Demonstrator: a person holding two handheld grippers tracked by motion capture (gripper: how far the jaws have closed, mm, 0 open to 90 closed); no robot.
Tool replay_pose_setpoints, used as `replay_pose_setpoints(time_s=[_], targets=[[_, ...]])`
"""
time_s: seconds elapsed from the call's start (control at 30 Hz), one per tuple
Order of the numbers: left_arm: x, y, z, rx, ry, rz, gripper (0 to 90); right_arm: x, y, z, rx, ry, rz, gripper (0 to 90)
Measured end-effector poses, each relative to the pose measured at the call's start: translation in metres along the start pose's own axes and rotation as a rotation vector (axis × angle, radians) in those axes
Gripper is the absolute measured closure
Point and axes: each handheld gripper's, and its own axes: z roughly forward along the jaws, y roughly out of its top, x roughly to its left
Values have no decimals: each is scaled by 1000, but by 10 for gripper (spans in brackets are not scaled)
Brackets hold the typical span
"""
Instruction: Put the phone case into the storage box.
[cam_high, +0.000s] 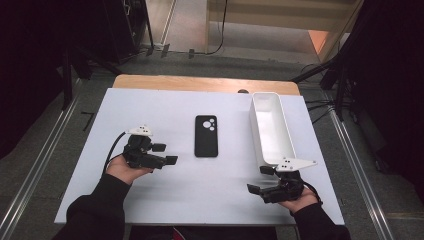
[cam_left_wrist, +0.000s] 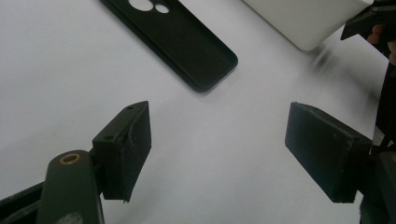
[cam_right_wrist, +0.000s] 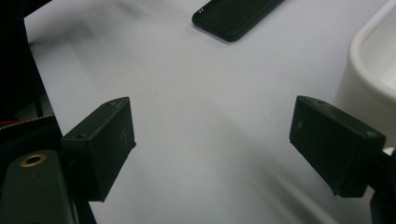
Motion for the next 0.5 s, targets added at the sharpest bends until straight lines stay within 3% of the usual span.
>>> replay_pose_setpoints(time_s=[0.5], targets=[[2,27,18,6,-1,32,224,0,0,0,3,1,-2,125]])
